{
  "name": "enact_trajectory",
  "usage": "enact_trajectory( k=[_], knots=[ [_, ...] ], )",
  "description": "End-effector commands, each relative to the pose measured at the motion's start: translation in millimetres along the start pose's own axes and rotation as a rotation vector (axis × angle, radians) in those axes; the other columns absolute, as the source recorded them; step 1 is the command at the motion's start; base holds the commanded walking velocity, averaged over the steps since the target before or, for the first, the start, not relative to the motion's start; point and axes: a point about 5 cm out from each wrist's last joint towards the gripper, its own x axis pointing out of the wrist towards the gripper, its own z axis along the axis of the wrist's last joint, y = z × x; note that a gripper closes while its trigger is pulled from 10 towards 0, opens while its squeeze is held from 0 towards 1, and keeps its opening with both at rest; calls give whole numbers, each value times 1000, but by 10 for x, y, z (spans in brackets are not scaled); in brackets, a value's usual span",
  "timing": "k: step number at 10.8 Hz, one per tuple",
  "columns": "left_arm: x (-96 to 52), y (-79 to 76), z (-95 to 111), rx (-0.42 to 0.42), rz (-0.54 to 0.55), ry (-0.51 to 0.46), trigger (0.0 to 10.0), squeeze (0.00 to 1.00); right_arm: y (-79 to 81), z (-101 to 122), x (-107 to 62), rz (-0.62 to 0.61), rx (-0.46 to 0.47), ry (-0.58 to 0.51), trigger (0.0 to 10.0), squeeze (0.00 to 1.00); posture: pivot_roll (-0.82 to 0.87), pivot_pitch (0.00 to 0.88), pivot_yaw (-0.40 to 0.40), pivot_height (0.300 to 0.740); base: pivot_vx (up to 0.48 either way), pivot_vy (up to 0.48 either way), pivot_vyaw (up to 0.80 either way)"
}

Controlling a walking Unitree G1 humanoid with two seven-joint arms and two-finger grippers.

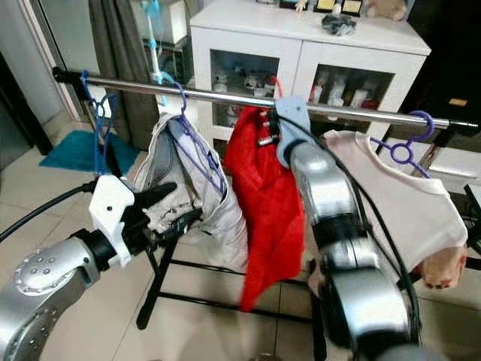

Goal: Hang hanger

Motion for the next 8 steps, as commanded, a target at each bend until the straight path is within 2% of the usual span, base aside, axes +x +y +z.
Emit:
enact_trajectory(
  k=[1, 4, 5, 6, 8],
  knots=[
    [-9, -43, 34, 3, -36, -5, 10000, 0, -67, 35, 34, -11, -7, 6, 10000, 0, -51, 0, -6, 740, 0, 0, 0],
    [-29, -21, 35, 3, -33, 4, 10000, 0, -56, -238, 85, 30, -33, 183, 10000, 0, -48, 0, -1, 740, 0, 0, 0],
    [-32, -15, 31, 5, -31, 8, 10000, 0, -60, -270, 80, 37, -32, 199, 10000, 0, -48, 0, -1, 740, 0, 0, 0],
    [-37, -3, 25, 6, -18, 10, 10000, 0, -69, -265, 76, 49, -14, 180, 10000, 1000, -48, 0, -1, 740, 0, 0, 0],
    [-41, 43, -2, 7, 38, 10, 10000, 0, -119, -199, 60, 64, -13, 93, 10000, 1000, -52, 0, -4, 740, 0, 0, 0]
  ],
)
